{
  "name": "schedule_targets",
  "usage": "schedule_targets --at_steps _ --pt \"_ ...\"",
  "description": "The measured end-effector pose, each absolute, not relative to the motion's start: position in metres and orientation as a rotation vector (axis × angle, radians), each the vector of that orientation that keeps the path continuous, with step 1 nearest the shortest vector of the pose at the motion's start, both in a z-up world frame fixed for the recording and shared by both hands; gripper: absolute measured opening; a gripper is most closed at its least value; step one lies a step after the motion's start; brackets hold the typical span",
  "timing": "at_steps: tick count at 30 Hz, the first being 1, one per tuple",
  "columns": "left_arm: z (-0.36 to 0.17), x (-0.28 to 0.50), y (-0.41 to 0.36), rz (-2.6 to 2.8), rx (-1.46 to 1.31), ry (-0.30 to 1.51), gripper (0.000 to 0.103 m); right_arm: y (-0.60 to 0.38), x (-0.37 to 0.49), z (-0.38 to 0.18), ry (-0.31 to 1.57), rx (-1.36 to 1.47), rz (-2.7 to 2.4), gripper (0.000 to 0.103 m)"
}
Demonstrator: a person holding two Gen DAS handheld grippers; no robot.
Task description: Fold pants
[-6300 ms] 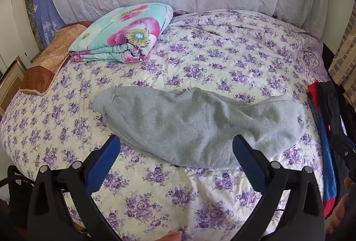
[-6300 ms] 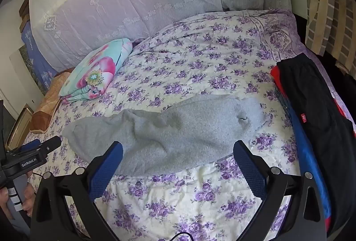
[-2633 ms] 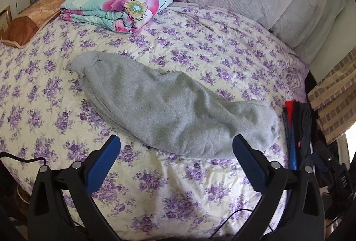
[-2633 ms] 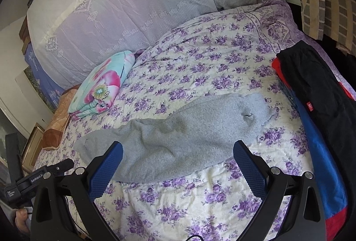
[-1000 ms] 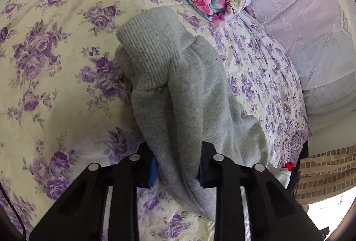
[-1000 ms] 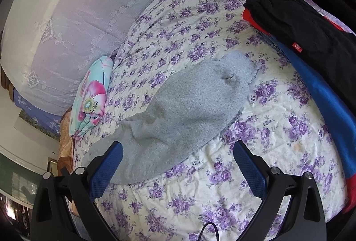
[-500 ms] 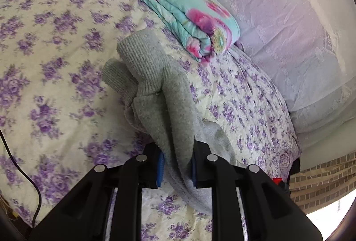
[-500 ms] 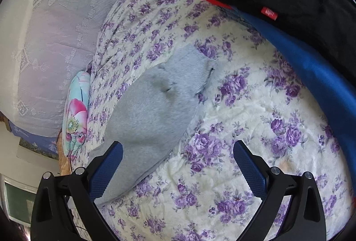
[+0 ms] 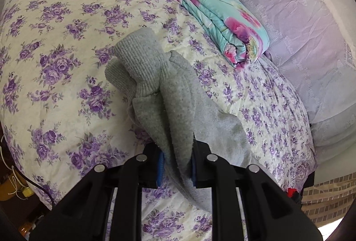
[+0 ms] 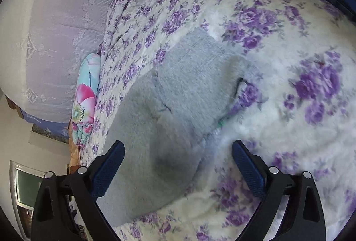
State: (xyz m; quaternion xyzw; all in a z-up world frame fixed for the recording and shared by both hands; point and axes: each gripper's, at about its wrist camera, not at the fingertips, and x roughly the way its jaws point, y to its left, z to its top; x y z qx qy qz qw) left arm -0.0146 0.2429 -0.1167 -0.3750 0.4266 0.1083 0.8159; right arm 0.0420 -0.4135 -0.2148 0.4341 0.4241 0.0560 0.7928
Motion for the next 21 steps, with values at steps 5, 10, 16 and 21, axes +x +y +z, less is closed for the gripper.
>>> schedule_targets --at_steps 5,10,16,21 --pt "-0.120 -0.010 0.242 0.231 -0.780 0.914 0.017 -0.410 0.046 -0.208 0.889 0.923 0.165 0.026" --pt "-0.111 -0.009 0.234 0.196 -0.733 0.890 0.017 -0.412 0.012 -0.174 0.834 0.862 0.185 0.023" --pt "-0.100 -0.015 0.216 0.086 -0.728 0.910 0.017 -0.440 -0.061 -0.133 0.789 0.854 0.124 0.023" --pt "-0.111 -0.029 0.190 -0.003 -0.681 0.974 0.017 -0.473 -0.117 -0.137 0.916 0.719 -0.022 0.031"
